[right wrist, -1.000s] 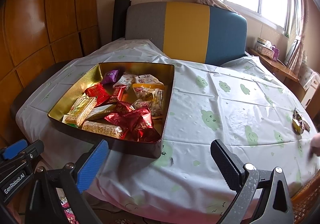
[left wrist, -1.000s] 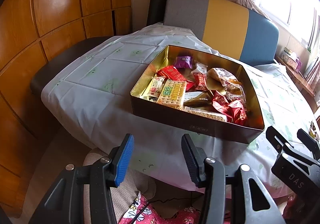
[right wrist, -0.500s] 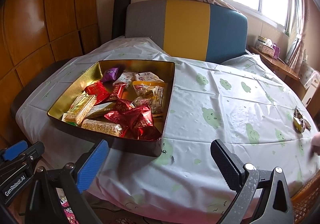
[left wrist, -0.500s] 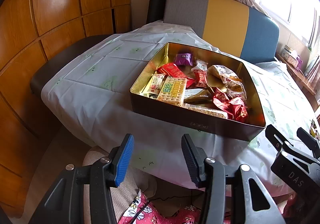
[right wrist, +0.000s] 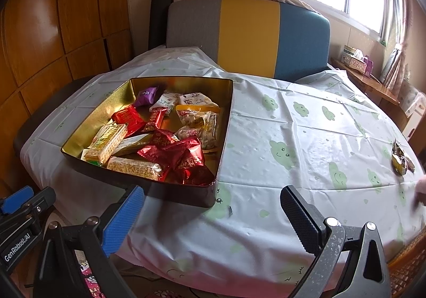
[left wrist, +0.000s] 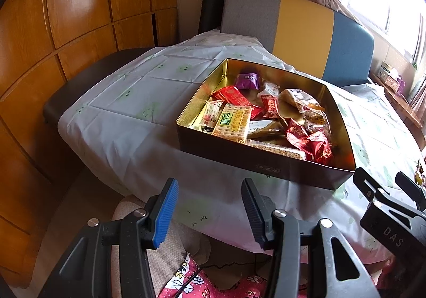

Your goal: Organize snacks

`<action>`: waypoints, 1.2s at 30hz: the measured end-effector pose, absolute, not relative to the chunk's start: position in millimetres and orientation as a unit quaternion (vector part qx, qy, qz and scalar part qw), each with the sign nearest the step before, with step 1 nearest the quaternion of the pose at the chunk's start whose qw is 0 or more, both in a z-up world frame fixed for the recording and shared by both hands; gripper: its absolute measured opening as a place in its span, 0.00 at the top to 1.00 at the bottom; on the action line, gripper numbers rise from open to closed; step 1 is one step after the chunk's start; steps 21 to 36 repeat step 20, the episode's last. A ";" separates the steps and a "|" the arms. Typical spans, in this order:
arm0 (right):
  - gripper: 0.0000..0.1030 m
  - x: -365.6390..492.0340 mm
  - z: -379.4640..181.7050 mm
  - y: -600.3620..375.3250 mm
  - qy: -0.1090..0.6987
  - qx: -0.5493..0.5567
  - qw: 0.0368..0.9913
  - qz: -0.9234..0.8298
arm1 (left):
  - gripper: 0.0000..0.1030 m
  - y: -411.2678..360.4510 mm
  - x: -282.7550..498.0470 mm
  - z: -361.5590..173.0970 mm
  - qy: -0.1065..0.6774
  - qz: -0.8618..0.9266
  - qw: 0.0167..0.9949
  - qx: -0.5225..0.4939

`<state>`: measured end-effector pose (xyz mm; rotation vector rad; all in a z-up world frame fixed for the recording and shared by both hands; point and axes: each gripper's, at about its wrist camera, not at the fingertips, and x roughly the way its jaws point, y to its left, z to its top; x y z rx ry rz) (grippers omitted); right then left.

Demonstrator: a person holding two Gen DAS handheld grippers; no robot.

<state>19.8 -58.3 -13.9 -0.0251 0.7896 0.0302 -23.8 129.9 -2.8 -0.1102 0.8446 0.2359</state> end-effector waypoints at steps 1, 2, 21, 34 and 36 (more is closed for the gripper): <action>0.00 20.0 -14.4 -58.4 0.385 -0.012 0.923 0.014 | 0.51 129.6 -24.0 -2.9 0.409 0.114 0.904 -0.053; 0.00 20.3 -14.5 -58.7 0.385 -0.011 0.923 0.014 | 0.51 129.1 -24.3 -2.9 0.409 0.114 0.904 -0.053; 0.00 21.7 -19.1 -67.0 0.395 0.001 0.919 0.015 | 0.51 128.4 -21.4 -5.9 0.420 0.119 0.898 -0.053; 0.00 21.7 -19.1 -67.0 0.395 0.001 0.919 0.015 | 0.51 128.4 -21.4 -5.9 0.420 0.119 0.898 -0.053; 0.00 21.7 -19.1 -67.0 0.395 0.001 0.919 0.015 | 0.51 128.4 -21.4 -5.9 0.420 0.119 0.898 -0.053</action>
